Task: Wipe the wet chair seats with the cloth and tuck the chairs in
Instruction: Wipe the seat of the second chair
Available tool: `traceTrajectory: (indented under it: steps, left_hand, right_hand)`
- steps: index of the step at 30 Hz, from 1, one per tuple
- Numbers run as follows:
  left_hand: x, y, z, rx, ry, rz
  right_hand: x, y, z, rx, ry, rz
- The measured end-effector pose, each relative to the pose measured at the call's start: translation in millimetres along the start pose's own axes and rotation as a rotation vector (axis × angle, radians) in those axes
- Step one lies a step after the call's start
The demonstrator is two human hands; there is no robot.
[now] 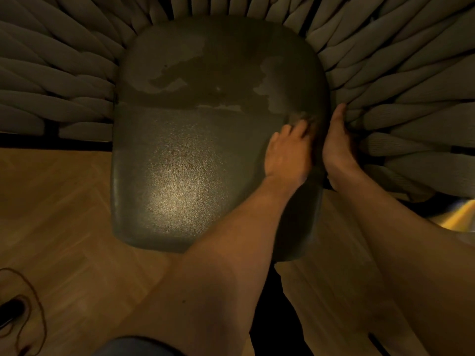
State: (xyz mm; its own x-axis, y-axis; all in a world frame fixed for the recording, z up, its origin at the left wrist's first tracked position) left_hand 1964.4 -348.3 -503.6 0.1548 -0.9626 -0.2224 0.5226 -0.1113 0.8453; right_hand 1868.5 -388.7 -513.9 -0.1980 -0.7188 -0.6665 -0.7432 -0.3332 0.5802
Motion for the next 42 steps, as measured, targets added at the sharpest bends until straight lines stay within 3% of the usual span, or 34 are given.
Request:
traceTrajectory:
  steps: [7, 11, 19, 29, 42]
  left_hand:
    - [2, -7, 18, 0.052, -0.103, -0.097]
    - [-3, 9, -3, 0.148, -0.16, -0.082]
    - [-17, 52, -88, 0.301, 0.008, -0.032]
    - [-46, 112, -205, 0.392, 0.203, 0.012]
    - [-71, 158, -298, 0.324, 0.335, 0.068]
  right_hand:
    - [-2, 0, 3, -0.064, 0.044, -0.033]
    - [-8, 11, -11, -0.181, 0.156, 0.089]
    - [1, -17, -31, -0.365, 0.229, -0.013]
    - [2, -25, -29, -0.435, 0.184, 0.03]
    - [6, -22, -29, -0.513, 0.123, 0.066]
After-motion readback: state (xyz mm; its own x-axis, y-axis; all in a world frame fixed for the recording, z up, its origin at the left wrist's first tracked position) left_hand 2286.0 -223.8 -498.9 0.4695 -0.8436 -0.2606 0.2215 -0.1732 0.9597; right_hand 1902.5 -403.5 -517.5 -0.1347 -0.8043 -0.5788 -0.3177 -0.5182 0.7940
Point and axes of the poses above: each hand's wrist, its own x-axis towards the middle knuckle, its own y-axis out of the back of the hand, z = x × y, the point moved 8 cm from there along x, towards the middle knuckle, and after that the axes turned 9 degrees about -x, right-handed, at the moved point
